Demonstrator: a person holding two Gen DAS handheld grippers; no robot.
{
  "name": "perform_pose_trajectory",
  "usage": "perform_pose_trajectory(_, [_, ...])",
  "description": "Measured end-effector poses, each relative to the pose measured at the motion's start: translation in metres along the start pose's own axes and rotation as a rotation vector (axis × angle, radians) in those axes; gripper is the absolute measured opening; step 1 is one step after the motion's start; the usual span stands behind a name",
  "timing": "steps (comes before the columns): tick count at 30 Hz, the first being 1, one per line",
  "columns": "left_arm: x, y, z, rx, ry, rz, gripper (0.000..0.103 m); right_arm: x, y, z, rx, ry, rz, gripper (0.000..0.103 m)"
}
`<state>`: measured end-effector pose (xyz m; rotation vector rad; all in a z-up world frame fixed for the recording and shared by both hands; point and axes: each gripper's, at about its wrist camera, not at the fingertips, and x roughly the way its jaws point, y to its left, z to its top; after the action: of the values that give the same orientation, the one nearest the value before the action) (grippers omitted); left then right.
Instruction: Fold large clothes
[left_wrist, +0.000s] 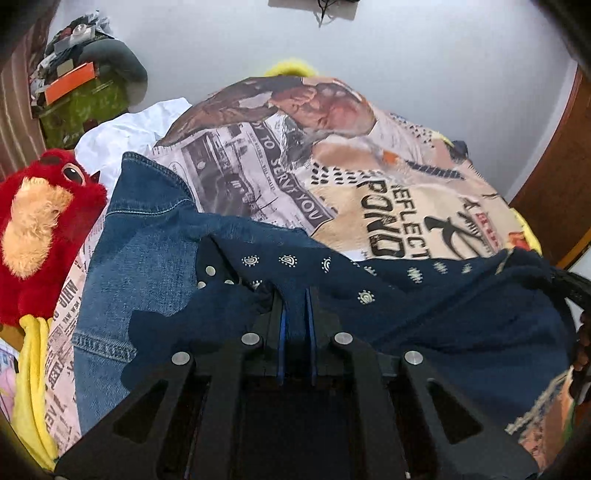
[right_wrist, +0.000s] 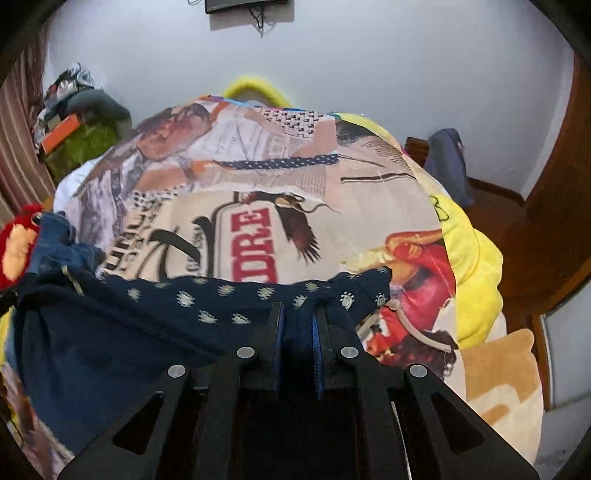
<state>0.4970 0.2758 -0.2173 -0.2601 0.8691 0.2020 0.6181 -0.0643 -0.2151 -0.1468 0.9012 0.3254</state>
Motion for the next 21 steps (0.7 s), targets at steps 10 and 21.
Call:
perform_pose_trajectory(10, [-0.025, -0.012, 0.025, 0.07, 0.045, 0.036, 0.02, -0.066, -0.04, 0.014, -0.046, -0.131, -0.235, 0.009])
perform_pose_trajectory(21, [-0.114, -0.027, 0.025, 0.142, -0.1, 0.082, 0.081, -0.147, -0.038, -0.014, -0.066, -0.143, 0.009, 0.009])
